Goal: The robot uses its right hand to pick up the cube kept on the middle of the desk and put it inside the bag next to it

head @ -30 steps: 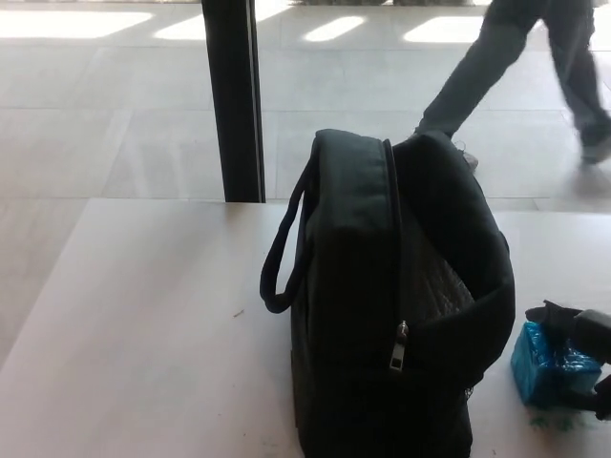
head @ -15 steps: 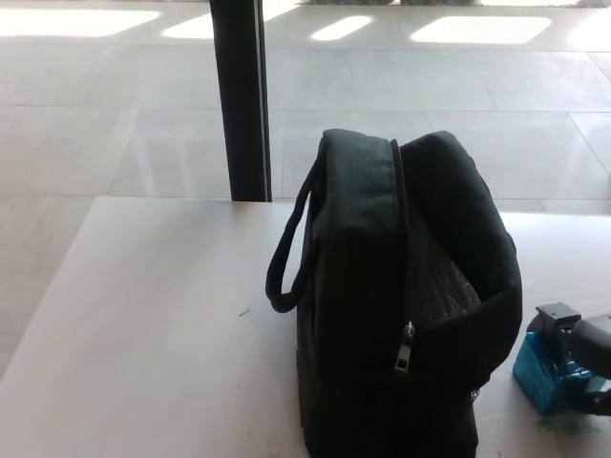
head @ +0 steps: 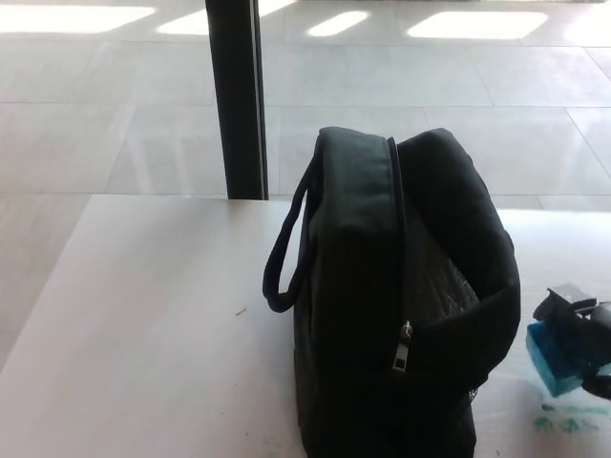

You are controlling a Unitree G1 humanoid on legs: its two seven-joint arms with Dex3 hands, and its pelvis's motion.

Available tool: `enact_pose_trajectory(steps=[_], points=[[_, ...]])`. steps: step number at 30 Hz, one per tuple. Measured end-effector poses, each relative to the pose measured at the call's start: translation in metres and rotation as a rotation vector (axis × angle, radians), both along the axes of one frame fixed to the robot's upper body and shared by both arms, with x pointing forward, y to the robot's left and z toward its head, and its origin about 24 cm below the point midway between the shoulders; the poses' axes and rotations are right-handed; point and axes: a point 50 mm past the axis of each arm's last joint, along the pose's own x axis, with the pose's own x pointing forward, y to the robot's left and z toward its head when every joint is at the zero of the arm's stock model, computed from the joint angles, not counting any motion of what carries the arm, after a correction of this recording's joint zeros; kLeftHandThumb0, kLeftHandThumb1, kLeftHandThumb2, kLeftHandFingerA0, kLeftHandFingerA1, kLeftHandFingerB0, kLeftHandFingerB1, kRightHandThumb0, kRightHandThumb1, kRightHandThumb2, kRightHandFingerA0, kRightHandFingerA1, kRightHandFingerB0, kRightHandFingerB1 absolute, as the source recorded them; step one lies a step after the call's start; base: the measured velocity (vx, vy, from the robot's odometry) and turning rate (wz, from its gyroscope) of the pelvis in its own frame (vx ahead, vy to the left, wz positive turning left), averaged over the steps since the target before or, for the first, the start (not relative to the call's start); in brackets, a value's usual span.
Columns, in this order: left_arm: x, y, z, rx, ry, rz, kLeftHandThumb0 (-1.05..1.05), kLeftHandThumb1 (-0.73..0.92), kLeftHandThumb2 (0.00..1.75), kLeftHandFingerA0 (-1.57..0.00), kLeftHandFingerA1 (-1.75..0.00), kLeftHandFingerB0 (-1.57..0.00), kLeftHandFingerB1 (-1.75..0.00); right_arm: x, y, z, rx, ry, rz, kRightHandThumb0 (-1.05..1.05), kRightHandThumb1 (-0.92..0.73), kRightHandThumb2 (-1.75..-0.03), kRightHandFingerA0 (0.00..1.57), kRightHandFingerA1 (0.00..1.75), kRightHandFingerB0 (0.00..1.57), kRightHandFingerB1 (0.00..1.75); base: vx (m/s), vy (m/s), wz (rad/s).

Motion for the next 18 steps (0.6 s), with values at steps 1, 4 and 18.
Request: enact_pose_trajectory(steps=[1, 4, 18], points=[[0.000, 0.000, 0.000, 0.000, 0.002, 0.001, -1.05, 0.53, 0.89, -0.39, -1.51, -0.34, -1.43, 0.001, -0.003, 0.007, 0.013, -0.024, -0.005, -0.18, -0.65, -0.80, 0.82, 1.68, 0.74, 1.25, 0.00, 0.000, 0.00], [-0.001, 0.001, 0.000, 0.001, 0.005, 0.004, -1.05, 0.52, 0.90, -0.41, -1.53, -0.35, -1.44, 0.005, -0.009, 0.028, 0.062, -0.103, -0.029, -0.10, -0.59, -0.98, 0.84, 1.68, 0.73, 1.42, 0.00, 0.000, 0.00], [-0.003, 0.002, 0.002, 0.019, 0.003, 0.003, -1.05, 0.54, 0.88, -0.40, -1.52, -0.32, -1.42, 0.030, -0.015, 0.147, 0.355, -0.509, -0.052, -0.17, -0.50, -1.22, 0.88, 1.74, 0.76, 1.55, 0.00, 0.000, 0.00]])
